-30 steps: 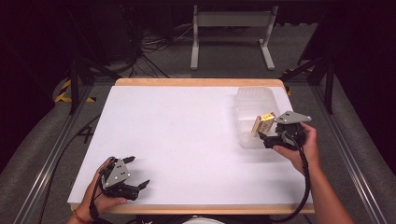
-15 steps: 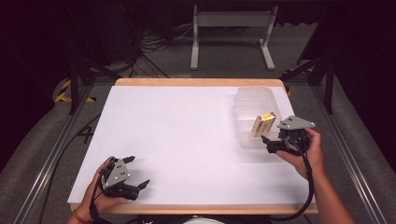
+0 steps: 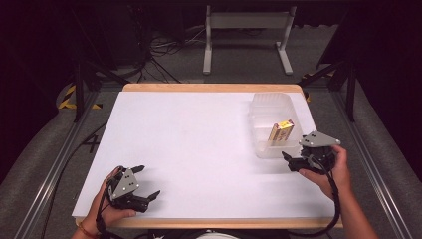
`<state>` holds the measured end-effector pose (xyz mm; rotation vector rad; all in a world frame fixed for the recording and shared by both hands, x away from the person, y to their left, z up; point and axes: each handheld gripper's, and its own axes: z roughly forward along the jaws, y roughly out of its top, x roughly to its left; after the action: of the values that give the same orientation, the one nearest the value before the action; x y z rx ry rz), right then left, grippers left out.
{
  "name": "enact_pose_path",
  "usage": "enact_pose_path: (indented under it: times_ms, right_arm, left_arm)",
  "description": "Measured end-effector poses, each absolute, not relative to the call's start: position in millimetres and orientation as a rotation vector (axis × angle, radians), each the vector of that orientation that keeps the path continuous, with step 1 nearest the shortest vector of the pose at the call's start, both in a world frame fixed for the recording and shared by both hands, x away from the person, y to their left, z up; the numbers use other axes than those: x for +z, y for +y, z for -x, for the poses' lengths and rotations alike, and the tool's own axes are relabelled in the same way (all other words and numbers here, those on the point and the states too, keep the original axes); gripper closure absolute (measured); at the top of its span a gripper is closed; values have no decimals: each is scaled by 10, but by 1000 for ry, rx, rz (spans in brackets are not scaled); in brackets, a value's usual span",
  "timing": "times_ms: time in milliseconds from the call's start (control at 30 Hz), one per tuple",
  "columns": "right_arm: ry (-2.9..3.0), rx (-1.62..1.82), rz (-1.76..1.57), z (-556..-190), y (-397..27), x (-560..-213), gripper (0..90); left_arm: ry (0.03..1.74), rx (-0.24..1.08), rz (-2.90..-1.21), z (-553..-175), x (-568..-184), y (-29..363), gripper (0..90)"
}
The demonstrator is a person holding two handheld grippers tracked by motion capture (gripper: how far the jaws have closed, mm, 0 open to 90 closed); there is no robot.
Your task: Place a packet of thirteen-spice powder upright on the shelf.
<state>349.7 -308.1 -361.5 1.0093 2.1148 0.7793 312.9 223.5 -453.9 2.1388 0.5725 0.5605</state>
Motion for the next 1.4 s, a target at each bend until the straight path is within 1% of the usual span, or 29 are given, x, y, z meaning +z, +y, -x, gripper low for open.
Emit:
enact_pose_path:
  times_ms: [500,633,833,1167,1400]
  right_arm:
    - [2152,713,-961,-3248,-3153,-3790,131]
    - [2178,747,-925,-3162,-3180,-3873,113]
    - [2190,758,-911,-3097,-3226,-3974,109]
    - [2180,749,-956,-2967,-3360,-4196,110]
    - [2150,767,-1008,-2794,-3517,-4319,110]
  left_arm:
    - [554,559,-2137,-3155,-4525,2203,64]
    - [543,557,-2135,-3165,-4521,2193,63]
    - [541,557,-2132,-3177,-4516,2190,63]
    - [535,547,-2135,-3186,-4516,2165,62]
    - [539,545,-2138,-3208,-4519,2138,62]
